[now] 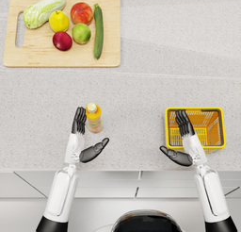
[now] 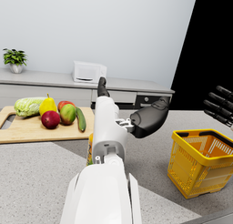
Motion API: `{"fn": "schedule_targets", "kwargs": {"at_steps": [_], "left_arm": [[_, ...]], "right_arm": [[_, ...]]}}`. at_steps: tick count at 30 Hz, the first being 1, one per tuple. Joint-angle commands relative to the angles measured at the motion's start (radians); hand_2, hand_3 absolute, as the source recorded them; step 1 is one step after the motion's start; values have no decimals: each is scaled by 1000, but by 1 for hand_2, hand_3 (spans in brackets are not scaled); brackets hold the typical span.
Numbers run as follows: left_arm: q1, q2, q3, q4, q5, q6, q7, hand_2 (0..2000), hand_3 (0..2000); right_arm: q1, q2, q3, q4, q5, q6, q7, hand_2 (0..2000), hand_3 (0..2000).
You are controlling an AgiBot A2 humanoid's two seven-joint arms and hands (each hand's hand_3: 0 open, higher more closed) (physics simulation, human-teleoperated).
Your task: Pick up the lemon tea and place it into the yellow basket
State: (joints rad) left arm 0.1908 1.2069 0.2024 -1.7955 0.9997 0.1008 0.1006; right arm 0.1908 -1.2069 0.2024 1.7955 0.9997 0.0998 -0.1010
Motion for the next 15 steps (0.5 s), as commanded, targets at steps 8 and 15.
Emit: {"fn": "schedule_targets", "kwargs": {"at_steps": [8,15], "left_arm": [[0,0,0,0,0,0,0,0,0],[6,13,2,2,0,-64,-64,0,0]], "right_arm": [[0,0,0,0,0,0,0,0,0],[36,-31,23,24,0,-63,64,0,0]]}}
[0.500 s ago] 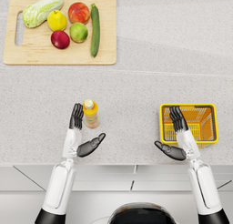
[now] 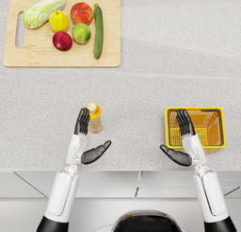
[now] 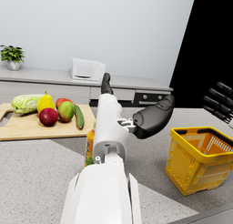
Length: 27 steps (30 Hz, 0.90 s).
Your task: Pick up the lemon tea and place it into the yellow basket
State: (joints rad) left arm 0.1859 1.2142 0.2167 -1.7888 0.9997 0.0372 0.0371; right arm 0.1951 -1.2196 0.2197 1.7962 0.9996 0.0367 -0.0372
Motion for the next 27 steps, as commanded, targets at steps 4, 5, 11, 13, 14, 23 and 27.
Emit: {"fn": "schedule_targets", "kwargs": {"at_steps": [4,5,11,13,14,23,27], "left_arm": [[39,30,-56,77,88,-27,-27,0,0],[42,33,-59,103,133,-30,-30,0,0],[126,76,-58,409,338,-36,-36,0,0],[158,90,-55,486,359,-37,-37,0,0],[185,101,-52,540,365,-37,-37,0,0],[421,199,28,1077,379,-37,-37,0,0],[541,241,19,1302,380,-37,-37,0,0]], "right_arm": [[20,-24,-49,34,44,-27,27,0,0],[23,-28,-59,31,88,-30,30,0,0],[43,-51,-93,46,261,-36,36,0,0],[40,-55,-89,51,275,-36,37,0,0],[42,-59,-82,51,280,-36,37,0,0],[45,-83,-38,40,290,-37,37,0,0],[48,-94,-24,31,290,-37,37,0,0]]}}
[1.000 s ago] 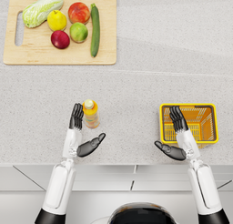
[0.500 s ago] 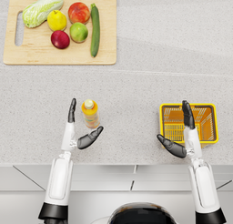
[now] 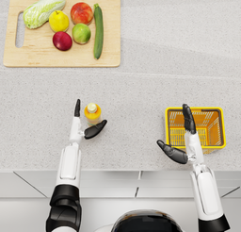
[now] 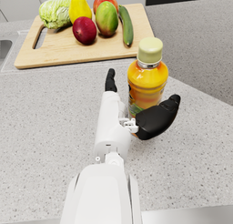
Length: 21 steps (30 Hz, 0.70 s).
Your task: Pick up the lemon tea and place it into the yellow basket
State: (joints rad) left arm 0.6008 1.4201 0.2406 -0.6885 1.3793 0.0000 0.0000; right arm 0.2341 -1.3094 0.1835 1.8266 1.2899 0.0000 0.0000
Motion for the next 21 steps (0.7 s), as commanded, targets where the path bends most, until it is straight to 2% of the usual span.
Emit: {"fn": "schedule_targets", "kwargs": {"at_steps": [1,4,6,7,8,10,12,15,17,19,21], "left_arm": [[151,45,0,249,0,0,0,0,0],[173,60,33,277,0,-6,0,0,0],[225,81,43,387,0,-5,0,0,0],[236,86,40,406,0,-5,0,1361,327],[216,84,36,361,-1,-19,0,2000,653],[190,78,53,305,0,-9,0,2000,1307],[114,62,3,134,1,-5,-1,2000,1960],[-15,46,-94,-174,1,-25,-6,2000,2000],[-101,32,-97,-415,1,-35,-1,2000,2000],[-110,29,-68,-602,1,-41,2,2000,2000],[-100,35,-17,-714,0,-46,2,2000,2000]], "right_arm": [[5,-5,13,-3,0,0,0,0,0],[2,-11,10,-13,0,0,0,0,0],[7,-18,11,-24,0,0,0,0,0],[10,-21,14,-30,0,0,0,0,0],[9,-24,14,-39,0,0,0,0,0],[11,-29,22,-56,0,0,0,0,0],[15,-36,33,-80,0,0,0,0,0],[24,-47,46,-110,0,0,0,0,0],[33,-57,71,-119,0,0,0,0,0],[53,-73,120,-158,0,0,0,0,0],[78,-94,160,-199,0,0,0,0,0]]}}
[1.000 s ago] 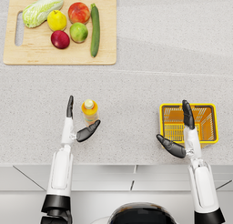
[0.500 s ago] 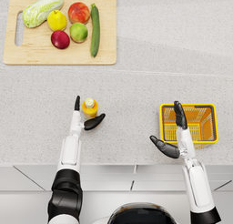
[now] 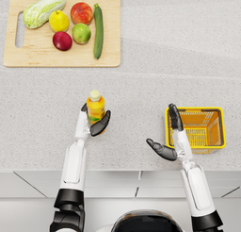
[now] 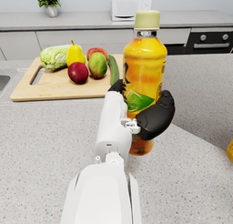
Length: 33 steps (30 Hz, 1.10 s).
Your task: Pick up the lemon tea and place it into the yellow basket
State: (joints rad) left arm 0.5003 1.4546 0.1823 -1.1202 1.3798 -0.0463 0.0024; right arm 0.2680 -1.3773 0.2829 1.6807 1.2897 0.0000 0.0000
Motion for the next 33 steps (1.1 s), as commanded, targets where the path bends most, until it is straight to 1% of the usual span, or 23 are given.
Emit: {"fn": "schedule_targets", "kwargs": {"at_steps": [1,2,5,8,11,14,16,17,18,19,21,22,23,24,25,26,27,28,29,30,32,33], "left_arm": [[8,6,65,-322,0,-2,0,2000,2000],[16,13,91,-345,0,-4,-1,2000,2000],[13,24,170,-433,0,-5,-2,2000,2000],[16,42,256,-489,0,-2,-2,2000,2000],[19,60,318,-498,0,-3,-2,2000,2000],[4,57,361,-527,0,-2,-1,2000,2000],[-3,46,382,-545,3,3,-2,2000,2000],[-4,38,385,-552,5,10,-2,2000,2000],[0,29,390,-548,6,6,-3,2000,2000],[3,23,387,-541,7,2,-6,2000,2000],[7,12,385,-529,7,-10,-7,2000,2000],[8,6,383,-513,6,-21,-11,2000,2000],[8,1,371,-496,5,-27,-17,639,1673],[-1,-9,356,-483,3,-20,-18,0,1347],[-10,-17,344,-482,2,-21,-17,0,1020],[-34,-36,317,-502,1,-40,-19,0,693],[-59,-49,271,-524,0,-35,-19,0,367],[-92,-72,215,-565,-1,-25,-16,0,40],[-127,-89,143,-611,0,-10,-13,0,0],[-161,-97,57,-652,0,0,-10,0,0],[-195,-93,-77,-695,0,20,-7,0,0],[-200,-89,-114,-707,0,27,-5,0,0]], "right_arm": [[49,-33,76,-57,0,0,0,0,0],[55,-40,90,-62,0,0,0,0,0],[87,-68,105,-73,133,0,0,0,0],[105,-87,125,-89,205,0,0,0,0],[123,-105,146,-108,232,0,0,0,0],[140,-122,147,-129,241,0,0,0,0],[159,-131,146,-136,244,0,1,0,0],[151,-124,149,-127,245,24,1,1361,327],[152,-115,154,-119,247,182,3,2000,653],[152,-106,158,-110,247,242,2,2000,980],[150,-92,166,-88,249,243,1,2000,1633],[152,-85,169,-78,250,258,0,2000,1960],[151,-78,167,-76,250,250,-4,2000,2000],[151,-73,163,-71,251,266,-2,2000,2000],[155,-73,154,-61,251,276,-4,2000,2000],[160,-73,128,-54,251,285,-4,2000,2000],[173,-81,90,-46,251,275,-5,2000,2000],[185,-94,28,-39,251,266,-12,2000,2000],[198,-99,-45,-32,251,269,-9,2000,2000],[210,-100,-120,-28,250,260,-5,2000,2000],[223,-94,-241,-45,249,258,-4,2000,2000],[230,-90,-297,-67,249,264,-8,2000,2000]]}}
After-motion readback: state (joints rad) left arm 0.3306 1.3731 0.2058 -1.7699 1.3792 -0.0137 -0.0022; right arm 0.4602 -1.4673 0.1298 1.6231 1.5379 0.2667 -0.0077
